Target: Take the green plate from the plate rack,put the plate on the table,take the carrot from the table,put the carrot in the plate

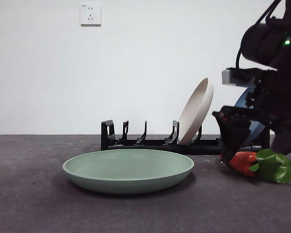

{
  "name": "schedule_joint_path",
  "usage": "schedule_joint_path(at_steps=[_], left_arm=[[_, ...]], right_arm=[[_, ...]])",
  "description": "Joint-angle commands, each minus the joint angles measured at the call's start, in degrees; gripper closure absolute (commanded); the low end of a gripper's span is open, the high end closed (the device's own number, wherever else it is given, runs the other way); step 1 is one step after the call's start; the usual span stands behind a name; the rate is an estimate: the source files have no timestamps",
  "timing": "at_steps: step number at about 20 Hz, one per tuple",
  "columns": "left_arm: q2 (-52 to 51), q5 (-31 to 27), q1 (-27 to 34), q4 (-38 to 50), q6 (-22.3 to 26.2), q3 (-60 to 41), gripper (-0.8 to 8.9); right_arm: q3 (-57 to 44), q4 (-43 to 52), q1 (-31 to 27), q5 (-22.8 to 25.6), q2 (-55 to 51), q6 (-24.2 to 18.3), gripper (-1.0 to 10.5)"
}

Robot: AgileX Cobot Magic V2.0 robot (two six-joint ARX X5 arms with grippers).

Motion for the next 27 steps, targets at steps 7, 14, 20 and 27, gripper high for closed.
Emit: schedule_joint_path(at_steps=[7,14,20,27], left_arm=[[-0.2,-0.11,-0.22,-0.72,-1.09,-0.11,5.53],[-0.2,-0.2,-0.22,-0.74,-1.05,-0.09,5.53],[-0.2,-0.31,-0.22,-0.72,-1.01,-0.09,5.53],[-0.2,-0.28,-0.22,-0.76,-0.81,-0.11,5.53]], right_arm=[[0.09,0.94,0.37,-0.07,0.83,1.88,8.4],[0.09,-0.33,0.48,-0.11,-1.42,1.88,9.6],[0.09,-1.16,6.93,-3.1,-15.45,6.56,9.6],[0.09,8.59,18.88,-2.6,-11.21,13.33,9.6]])
